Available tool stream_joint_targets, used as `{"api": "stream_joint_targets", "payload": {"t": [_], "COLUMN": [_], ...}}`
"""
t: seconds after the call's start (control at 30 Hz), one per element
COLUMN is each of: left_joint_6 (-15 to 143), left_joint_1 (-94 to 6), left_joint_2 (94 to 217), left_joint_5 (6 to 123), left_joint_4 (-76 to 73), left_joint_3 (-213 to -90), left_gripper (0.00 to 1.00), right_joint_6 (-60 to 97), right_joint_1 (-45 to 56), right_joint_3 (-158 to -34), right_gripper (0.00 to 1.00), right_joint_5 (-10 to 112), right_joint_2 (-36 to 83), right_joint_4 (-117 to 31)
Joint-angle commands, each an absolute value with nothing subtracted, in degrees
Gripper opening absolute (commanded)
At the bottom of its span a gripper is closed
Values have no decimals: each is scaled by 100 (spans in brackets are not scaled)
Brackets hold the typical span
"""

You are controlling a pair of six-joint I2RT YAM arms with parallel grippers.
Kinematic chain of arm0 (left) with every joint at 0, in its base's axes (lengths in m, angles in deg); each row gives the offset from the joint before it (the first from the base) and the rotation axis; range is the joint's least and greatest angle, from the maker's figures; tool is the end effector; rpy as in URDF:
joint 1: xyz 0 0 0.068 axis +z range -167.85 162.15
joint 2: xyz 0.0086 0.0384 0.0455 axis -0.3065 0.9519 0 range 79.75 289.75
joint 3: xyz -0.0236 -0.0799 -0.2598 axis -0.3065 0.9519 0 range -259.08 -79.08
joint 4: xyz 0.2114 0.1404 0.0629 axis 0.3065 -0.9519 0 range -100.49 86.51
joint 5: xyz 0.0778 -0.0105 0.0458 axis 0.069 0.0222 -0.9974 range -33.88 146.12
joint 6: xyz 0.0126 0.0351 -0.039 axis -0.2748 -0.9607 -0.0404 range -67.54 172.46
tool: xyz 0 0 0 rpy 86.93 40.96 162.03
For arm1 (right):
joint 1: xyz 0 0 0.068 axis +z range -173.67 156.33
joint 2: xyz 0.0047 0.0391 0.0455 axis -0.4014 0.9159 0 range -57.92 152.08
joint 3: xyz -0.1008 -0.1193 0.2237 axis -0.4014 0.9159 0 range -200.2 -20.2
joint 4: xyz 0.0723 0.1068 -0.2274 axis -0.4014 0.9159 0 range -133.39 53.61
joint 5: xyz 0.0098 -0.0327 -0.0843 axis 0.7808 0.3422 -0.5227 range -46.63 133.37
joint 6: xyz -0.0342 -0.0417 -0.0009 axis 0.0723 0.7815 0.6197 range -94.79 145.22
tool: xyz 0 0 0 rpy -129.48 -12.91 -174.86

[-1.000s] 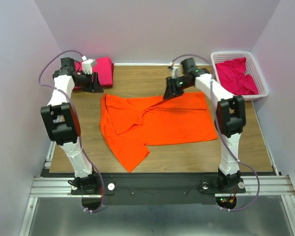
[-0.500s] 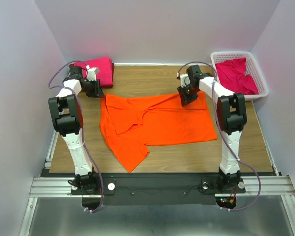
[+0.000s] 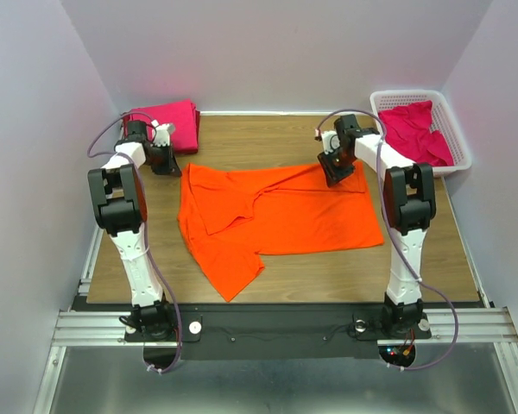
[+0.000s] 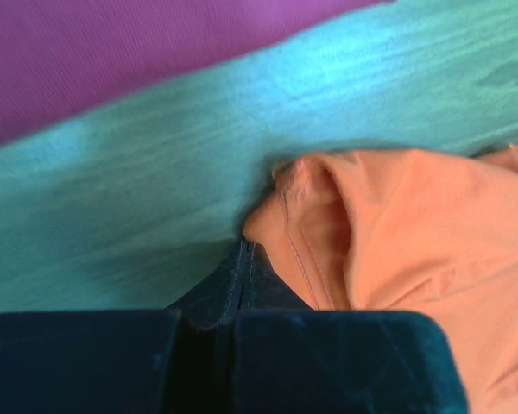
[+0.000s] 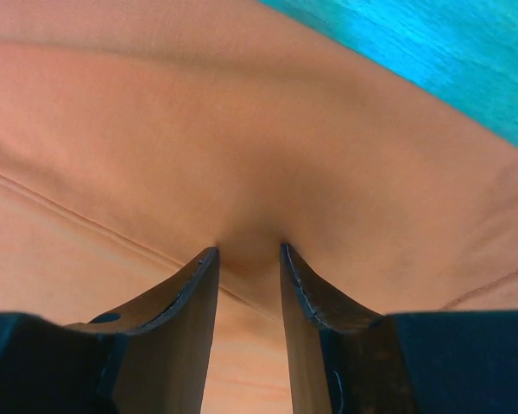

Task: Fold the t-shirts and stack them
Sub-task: Fold the tshirt

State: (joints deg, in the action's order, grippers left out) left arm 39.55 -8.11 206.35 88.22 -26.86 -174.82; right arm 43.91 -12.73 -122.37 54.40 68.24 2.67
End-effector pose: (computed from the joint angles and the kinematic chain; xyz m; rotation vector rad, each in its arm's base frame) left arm 0.4756 0.0625 0.1669 0.2864 2.3724 -0.5204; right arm 0.4515 0.0942 0.1794 -0.7544 2.6685 0.2341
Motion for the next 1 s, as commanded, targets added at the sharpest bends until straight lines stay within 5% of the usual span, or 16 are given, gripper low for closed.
{"api": "stream_joint_targets", "payload": {"t": [0.0, 0.27, 0.67, 0.97], "left_joint_6": [3936, 3918, 3813, 3804], "left_joint_1": [-818, -853, -862, -897], "left_joint_2": [20991, 20974, 20903, 20956], "left_joint_5": [8380, 8477, 8688, 8715], "left_joint_4": [-2766, -2827, -2941, -2933], "left_joint_3": [-17672, -17690, -17655, -17628], "left_gripper": [0, 0, 34, 39], "right_joint_6": [4683, 4684, 4543, 4587], "right_joint_1": [-1068, -47, 577, 665], "right_joint_3": [-12540, -13181, -13955, -13929], "right_gripper": [40, 39, 40, 40], "right_joint_5": [5568, 5630, 5498, 5471], "right_joint_2": [6328, 6652, 7461, 7637], "right_joint_4": [310, 293, 293, 293]}}
